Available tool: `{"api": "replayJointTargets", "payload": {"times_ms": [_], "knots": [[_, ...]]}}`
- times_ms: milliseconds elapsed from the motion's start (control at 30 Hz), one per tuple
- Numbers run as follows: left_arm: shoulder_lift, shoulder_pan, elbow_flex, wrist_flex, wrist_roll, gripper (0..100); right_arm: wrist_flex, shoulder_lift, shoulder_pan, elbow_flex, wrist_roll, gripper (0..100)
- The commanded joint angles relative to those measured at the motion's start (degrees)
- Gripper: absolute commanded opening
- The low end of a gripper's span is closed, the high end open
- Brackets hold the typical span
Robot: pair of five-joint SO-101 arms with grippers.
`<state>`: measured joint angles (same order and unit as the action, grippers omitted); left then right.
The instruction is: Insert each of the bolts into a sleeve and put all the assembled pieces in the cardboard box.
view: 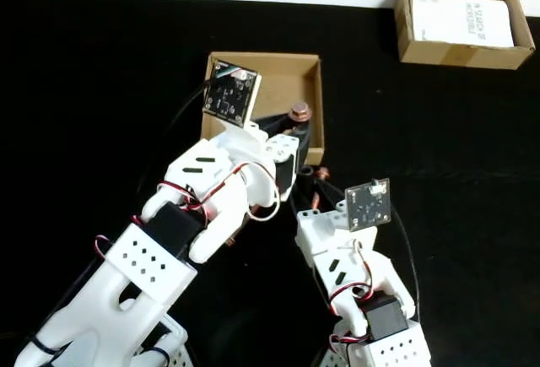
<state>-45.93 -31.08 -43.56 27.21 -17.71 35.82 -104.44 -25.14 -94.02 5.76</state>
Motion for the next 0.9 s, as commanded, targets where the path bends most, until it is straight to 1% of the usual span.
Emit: {"api": "replayJointTargets", "payload": {"times_ms": [0,167,400,533,700,867], "knots": [[-1.9,-0.3,-0.8,-1.5,-0.4,1,-1.2,-0.7,0.6,0.1,0.5,0.8],[-1.9,-0.4,-3.6,-1.8,-0.5,1,-1.2,-0.7,0.6,0.1,0.5,0.8],[-1.9,-0.4,-3.6,-2.0,-0.6,1,-1.2,-0.7,0.6,0.1,0.5,0.8],[-1.9,-0.2,-2.5,-5.6,-0.3,1,-1.2,-0.6,0.6,-0.5,0.5,0.8],[-1.9,-0.2,1.9,-4.5,-0.3,1,-1.2,-0.6,0.6,-1.2,0.5,0.8],[-1.7,-0.4,0.9,-3.9,-0.3,1,-1.2,-0.6,0.6,-0.8,0.5,0.8]]}}
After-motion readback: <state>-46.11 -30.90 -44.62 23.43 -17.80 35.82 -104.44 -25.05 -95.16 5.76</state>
